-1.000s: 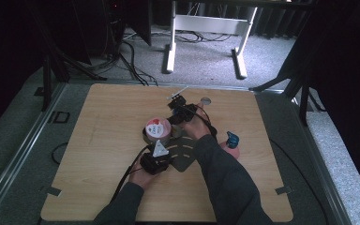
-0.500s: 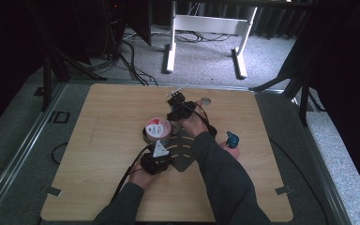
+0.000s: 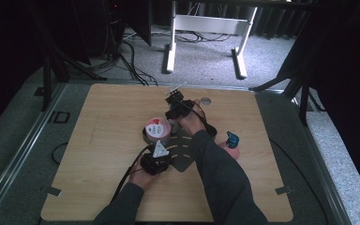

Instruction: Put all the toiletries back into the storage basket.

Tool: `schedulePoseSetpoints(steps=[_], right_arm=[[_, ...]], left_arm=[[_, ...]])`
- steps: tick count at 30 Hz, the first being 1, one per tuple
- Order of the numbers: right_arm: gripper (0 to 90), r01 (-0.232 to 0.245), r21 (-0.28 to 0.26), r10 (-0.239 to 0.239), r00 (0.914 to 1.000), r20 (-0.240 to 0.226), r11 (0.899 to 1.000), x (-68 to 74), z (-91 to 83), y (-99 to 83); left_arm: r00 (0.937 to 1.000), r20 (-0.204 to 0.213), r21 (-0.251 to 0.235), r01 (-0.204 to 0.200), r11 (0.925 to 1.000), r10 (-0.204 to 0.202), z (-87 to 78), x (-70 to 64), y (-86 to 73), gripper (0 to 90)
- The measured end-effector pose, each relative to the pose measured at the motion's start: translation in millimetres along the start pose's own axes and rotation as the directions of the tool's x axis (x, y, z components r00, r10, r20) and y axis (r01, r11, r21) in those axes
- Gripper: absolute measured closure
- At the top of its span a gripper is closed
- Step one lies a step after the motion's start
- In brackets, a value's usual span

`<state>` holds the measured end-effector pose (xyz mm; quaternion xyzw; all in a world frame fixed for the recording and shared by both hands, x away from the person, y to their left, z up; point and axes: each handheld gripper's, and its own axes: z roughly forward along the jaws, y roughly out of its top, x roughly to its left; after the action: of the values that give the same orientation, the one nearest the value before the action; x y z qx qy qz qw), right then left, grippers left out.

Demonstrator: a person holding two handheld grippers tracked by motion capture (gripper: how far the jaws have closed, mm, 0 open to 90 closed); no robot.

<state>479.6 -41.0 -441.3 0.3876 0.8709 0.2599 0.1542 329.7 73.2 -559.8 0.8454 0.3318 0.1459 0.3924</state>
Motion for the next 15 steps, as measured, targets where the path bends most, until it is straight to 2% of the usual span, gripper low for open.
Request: schedulePoseSetpoints(steps=[15], right_arm=[[54.8, -0.014, 0.010, 0.014, 0.9999, -0.005, 1.000, -1.3, 7.7, 8.6]], left_arm=[[1.0000, 0.004, 0.001, -0.004, 1.0000, 0.004, -0.4, -1.6, -0.4, 77.9]])
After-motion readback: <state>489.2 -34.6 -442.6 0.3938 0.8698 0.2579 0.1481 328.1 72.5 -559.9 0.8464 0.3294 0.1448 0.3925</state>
